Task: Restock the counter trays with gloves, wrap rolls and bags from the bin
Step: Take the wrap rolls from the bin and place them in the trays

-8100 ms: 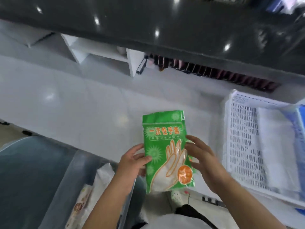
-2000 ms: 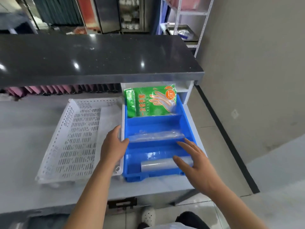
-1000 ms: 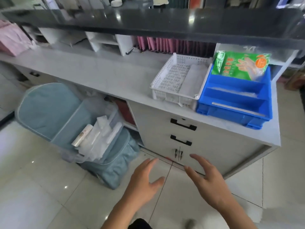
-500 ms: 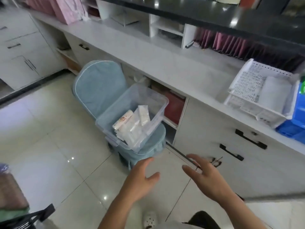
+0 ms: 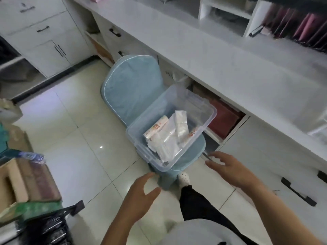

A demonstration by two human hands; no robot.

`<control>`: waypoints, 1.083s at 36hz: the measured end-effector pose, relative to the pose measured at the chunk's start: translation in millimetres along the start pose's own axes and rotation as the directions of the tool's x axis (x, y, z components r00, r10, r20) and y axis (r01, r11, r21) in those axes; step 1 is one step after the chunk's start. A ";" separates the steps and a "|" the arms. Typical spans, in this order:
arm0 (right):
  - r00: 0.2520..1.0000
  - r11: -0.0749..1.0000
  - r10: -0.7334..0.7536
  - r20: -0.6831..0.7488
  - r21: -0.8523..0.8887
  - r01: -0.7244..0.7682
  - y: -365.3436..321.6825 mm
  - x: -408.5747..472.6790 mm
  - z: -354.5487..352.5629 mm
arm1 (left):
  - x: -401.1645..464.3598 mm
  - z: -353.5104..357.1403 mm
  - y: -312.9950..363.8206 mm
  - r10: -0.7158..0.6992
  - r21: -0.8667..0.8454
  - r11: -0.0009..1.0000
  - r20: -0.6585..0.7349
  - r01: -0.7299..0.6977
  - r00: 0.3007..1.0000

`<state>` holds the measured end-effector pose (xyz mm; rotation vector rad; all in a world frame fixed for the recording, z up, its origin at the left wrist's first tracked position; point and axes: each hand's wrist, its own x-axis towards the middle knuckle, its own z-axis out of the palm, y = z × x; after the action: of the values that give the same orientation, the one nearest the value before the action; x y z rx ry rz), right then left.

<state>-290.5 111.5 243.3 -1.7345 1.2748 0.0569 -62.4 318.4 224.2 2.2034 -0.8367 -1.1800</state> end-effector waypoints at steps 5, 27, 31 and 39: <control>0.998 0.998 -0.070 0.008 0.003 0.070 -34.8 86.5 -20.6 | 48.8 -33.9 29.7 -0.080 0.054 0.995 -0.011 0.081 0.997; 0.959 0.898 0.180 0.221 -0.435 -0.069 21.7 262.7 6.8 | 228.7 -4.8 58.7 -0.316 0.155 0.945 0.216 0.287 0.924; 0.970 0.880 0.163 0.179 -0.470 -0.061 43.6 259.2 12.6 | 282.7 2.0 46.5 -0.338 0.260 0.923 0.197 0.283 0.920; 0.985 0.892 0.161 0.058 -0.436 -0.120 56.8 249.0 39.3 | 396.9 20.4 11.7 -0.357 0.490 0.827 0.079 0.276 0.931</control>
<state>-202.3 -40.1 53.6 -1.9784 1.3902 0.5363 89.7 24.0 4.4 2.7578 -0.9262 -1.4580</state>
